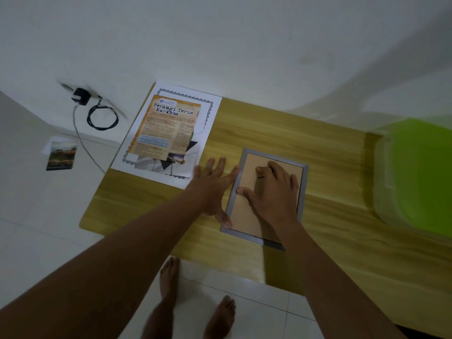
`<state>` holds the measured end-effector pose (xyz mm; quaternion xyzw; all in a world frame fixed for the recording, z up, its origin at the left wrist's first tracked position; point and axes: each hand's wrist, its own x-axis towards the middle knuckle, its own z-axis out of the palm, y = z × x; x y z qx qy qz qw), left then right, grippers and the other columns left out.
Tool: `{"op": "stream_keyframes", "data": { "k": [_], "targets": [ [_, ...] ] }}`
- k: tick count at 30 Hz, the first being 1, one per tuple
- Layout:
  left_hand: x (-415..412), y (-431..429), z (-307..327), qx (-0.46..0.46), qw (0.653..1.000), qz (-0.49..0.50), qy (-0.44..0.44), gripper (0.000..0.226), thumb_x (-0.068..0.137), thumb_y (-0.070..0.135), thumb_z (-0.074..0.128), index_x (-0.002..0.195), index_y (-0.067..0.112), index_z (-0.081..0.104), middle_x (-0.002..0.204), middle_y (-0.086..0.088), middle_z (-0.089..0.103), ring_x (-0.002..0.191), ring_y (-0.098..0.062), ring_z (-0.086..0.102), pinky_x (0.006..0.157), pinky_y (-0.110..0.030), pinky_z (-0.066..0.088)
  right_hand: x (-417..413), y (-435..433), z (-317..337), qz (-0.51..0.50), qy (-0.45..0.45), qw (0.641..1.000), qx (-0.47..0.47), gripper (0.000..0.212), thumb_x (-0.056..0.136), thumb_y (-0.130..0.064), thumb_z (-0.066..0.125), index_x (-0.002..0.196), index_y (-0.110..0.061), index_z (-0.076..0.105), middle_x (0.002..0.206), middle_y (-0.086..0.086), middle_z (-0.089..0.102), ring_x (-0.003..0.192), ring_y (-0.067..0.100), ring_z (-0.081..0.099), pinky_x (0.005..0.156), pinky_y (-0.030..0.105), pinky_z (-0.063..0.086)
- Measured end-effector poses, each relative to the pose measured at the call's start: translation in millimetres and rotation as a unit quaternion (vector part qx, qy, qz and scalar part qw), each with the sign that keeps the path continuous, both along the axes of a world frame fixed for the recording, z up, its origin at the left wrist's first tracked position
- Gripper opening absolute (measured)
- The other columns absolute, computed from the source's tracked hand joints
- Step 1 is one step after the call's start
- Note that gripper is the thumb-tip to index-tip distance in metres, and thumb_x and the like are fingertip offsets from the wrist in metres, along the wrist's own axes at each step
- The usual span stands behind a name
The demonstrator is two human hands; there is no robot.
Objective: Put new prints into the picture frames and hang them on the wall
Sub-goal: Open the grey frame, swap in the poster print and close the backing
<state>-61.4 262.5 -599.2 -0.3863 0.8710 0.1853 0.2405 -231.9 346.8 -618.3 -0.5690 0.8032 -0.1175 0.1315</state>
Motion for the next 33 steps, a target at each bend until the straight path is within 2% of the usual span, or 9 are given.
{"op": "stream_keyframes", "data": {
  "k": [7,11,16,21,26,33],
  "targets": [
    [1,0,0,0.005,1.000,0.002,0.003,0.153,0.045,0.075,0.079,0.148,0.033,-0.027,0.156,-0.012,-0.032,0.143,-0.041,-0.027,0.112,-0.064,-0.006,2,-2,4,0.006,0.004,1.000,0.012,0.080,0.078,-0.078,0.053,0.135,-0.022,0.050,0.154,0.004,0.033,0.146,0.022,0.023,0.118,0.054,0.014],
    [1,0,1,0.007,1.000,0.003,0.002,0.154,0.043,0.076,0.078,0.148,0.034,-0.027,0.156,-0.012,-0.032,0.143,-0.041,-0.026,0.112,-0.064,-0.005,1,-1,12,0.024,-0.025,0.999,0.033,0.081,0.081,-0.078,0.050,0.140,-0.023,0.045,0.158,0.004,0.028,0.149,0.021,0.017,0.118,0.057,0.011],
    [1,2,7,0.007,1.000,-0.001,-0.001,0.152,0.046,0.075,0.078,0.147,0.034,-0.028,0.155,-0.013,-0.032,0.143,-0.040,-0.026,0.113,-0.063,-0.004,-2,31,25,-0.027,0.000,0.998,0.050,0.080,0.092,-0.064,0.048,0.149,-0.013,0.030,0.162,0.010,0.021,0.150,0.024,0.018,0.121,0.051,0.014],
    [0,0,6,0.002,1.000,-0.008,-0.005,0.152,0.046,0.075,0.078,0.145,0.037,-0.031,0.156,-0.013,-0.032,0.143,-0.042,-0.025,0.113,-0.064,-0.003,6,49,21,-0.061,-0.027,0.994,0.082,0.067,0.099,-0.053,0.043,0.145,-0.005,0.037,0.160,0.016,0.024,0.149,0.027,0.020,0.122,0.049,0.013],
    [-1,-6,7,0.024,0.999,-0.019,-0.022,0.152,0.046,0.072,0.081,0.145,0.038,-0.030,0.154,-0.012,-0.034,0.142,-0.041,-0.027,0.113,-0.065,-0.001,12,42,23,-0.083,-0.028,0.993,0.075,0.062,0.101,-0.041,0.043,0.141,0.007,0.034,0.147,0.022,0.040,0.137,0.034,0.039,0.119,0.050,0.022],
    [3,-5,4,0.008,1.000,-0.021,-0.010,0.152,0.047,0.069,0.083,0.144,0.039,-0.030,0.157,-0.011,-0.030,0.144,-0.040,-0.023,0.114,-0.063,0.001,14,42,28,-0.118,-0.086,0.987,0.063,0.057,0.100,-0.040,0.047,0.134,0.004,0.038,0.141,0.020,0.043,0.132,0.037,0.040,0.107,0.054,0.037]
  ]
}}
